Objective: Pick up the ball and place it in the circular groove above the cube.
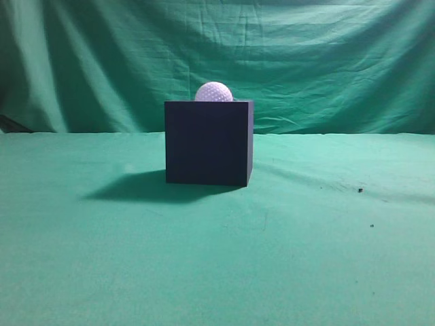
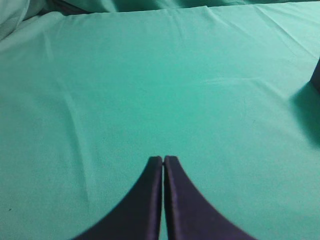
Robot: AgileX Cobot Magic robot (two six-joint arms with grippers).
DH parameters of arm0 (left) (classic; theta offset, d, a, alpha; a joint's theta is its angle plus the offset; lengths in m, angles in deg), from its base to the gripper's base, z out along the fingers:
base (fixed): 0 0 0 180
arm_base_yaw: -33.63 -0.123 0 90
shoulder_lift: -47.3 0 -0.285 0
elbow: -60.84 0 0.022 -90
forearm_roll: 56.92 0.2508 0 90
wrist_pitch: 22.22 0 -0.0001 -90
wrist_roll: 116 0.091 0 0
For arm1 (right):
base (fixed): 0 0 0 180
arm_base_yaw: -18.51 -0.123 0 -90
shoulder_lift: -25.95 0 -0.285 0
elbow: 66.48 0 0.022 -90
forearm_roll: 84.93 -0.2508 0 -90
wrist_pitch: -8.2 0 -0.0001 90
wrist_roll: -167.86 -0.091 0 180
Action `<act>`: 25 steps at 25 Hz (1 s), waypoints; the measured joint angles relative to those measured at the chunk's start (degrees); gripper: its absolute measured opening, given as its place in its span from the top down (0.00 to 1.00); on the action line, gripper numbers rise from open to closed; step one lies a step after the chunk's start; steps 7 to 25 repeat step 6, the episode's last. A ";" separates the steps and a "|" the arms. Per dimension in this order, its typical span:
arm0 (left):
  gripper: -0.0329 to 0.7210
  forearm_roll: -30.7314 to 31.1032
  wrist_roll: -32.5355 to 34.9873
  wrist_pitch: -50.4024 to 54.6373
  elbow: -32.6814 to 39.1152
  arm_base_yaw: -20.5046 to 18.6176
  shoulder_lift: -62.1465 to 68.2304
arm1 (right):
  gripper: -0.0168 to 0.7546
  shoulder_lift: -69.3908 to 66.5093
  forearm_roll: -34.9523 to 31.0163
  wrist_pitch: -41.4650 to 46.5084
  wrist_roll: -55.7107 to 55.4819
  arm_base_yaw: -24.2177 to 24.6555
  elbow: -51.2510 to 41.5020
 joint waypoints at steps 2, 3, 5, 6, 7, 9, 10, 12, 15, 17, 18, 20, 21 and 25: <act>0.96 0.00 0.00 0.00 0.00 0.00 0.00 | 0.98 0.00 0.00 0.00 -0.08 0.00 0.00; 0.96 0.00 0.00 0.00 0.00 0.00 0.00 | 0.98 0.00 0.00 0.00 -0.08 0.00 0.00; 0.96 0.00 0.00 0.00 0.00 0.00 0.00 | 0.98 0.00 0.00 0.00 -0.08 0.00 0.00; 0.96 0.00 0.00 0.00 0.00 0.00 0.00 | 0.98 0.00 0.00 0.00 -0.08 0.00 0.00; 0.96 0.00 0.00 0.00 0.00 0.00 0.00 | 0.98 0.00 0.00 0.00 -0.08 0.00 0.00; 0.96 0.00 0.00 0.00 0.00 0.00 0.00 | 0.98 0.00 0.00 0.00 -0.08 0.00 0.00; 0.96 0.00 0.00 0.00 0.00 0.00 0.00 | 0.98 0.00 0.00 0.00 -0.08 0.00 0.00; 0.96 0.00 0.00 0.00 0.00 0.00 0.00 | 0.98 0.00 0.00 0.00 -0.08 0.00 0.00; 0.96 0.00 0.00 0.00 0.00 0.00 0.00 | 0.98 0.00 0.00 0.00 -0.08 0.00 0.00; 0.96 0.00 0.00 0.00 0.00 0.00 0.00 | 0.98 0.00 0.00 0.00 -0.08 0.00 0.00; 0.96 0.00 0.00 0.00 0.00 0.00 0.00 | 0.98 0.00 0.00 0.00 -0.08 0.00 0.00; 0.96 0.00 0.00 0.00 0.00 0.00 0.00 | 0.98 0.00 0.00 0.00 -0.08 0.00 0.00; 0.96 0.00 0.00 0.00 0.00 0.00 0.00 | 0.98 0.00 0.00 0.00 -0.08 0.00 0.00; 0.96 0.00 0.00 0.00 0.00 0.00 0.00 | 0.98 0.00 0.00 0.00 -0.08 0.00 0.00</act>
